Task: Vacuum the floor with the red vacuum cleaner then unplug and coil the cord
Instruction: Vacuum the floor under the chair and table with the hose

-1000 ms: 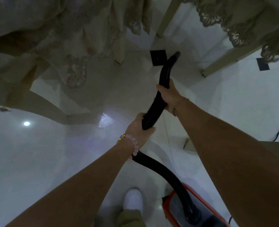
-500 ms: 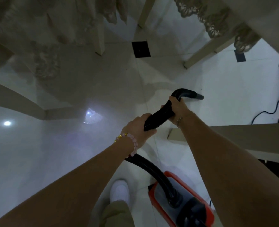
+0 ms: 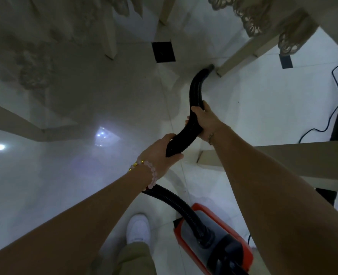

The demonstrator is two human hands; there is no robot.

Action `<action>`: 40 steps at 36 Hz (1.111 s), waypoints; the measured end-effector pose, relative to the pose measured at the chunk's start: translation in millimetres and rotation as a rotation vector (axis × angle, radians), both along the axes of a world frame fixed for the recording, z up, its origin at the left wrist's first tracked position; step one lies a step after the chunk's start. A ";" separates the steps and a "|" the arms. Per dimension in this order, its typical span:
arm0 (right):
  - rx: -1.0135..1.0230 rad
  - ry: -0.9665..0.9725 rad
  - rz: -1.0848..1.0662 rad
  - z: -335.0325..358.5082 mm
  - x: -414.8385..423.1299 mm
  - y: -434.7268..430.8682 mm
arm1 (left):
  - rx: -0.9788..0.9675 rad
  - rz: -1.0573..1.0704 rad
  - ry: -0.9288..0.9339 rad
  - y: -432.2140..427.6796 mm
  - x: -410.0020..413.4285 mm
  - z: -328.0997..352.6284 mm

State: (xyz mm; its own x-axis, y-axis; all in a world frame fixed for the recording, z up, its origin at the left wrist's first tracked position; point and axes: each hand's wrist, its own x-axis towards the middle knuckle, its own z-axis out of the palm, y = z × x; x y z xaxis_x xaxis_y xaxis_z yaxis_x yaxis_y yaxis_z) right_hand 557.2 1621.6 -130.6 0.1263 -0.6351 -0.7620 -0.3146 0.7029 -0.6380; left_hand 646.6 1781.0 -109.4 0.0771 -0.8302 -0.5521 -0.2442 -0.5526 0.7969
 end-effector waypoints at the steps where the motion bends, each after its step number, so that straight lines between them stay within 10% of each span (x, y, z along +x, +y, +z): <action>1: -0.006 0.013 0.001 -0.9 1.0 -0.5 | 0.000 0.002 -0.004 -0.5 0.3 -0.4; 40: 0.027 0.056 -0.051 -7.1 -12.1 13.7 | 0.074 -0.030 0.021 5.0 -0.9 8.4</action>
State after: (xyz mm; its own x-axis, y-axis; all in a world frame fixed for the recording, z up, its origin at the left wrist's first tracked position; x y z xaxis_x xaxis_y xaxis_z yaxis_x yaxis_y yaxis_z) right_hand 545.0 1635.2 -137.7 0.0510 -0.6184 -0.7842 -0.3126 0.7359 -0.6006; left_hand 645.7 1785.9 -100.9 0.0405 -0.7886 -0.6136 -0.2452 -0.6032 0.7590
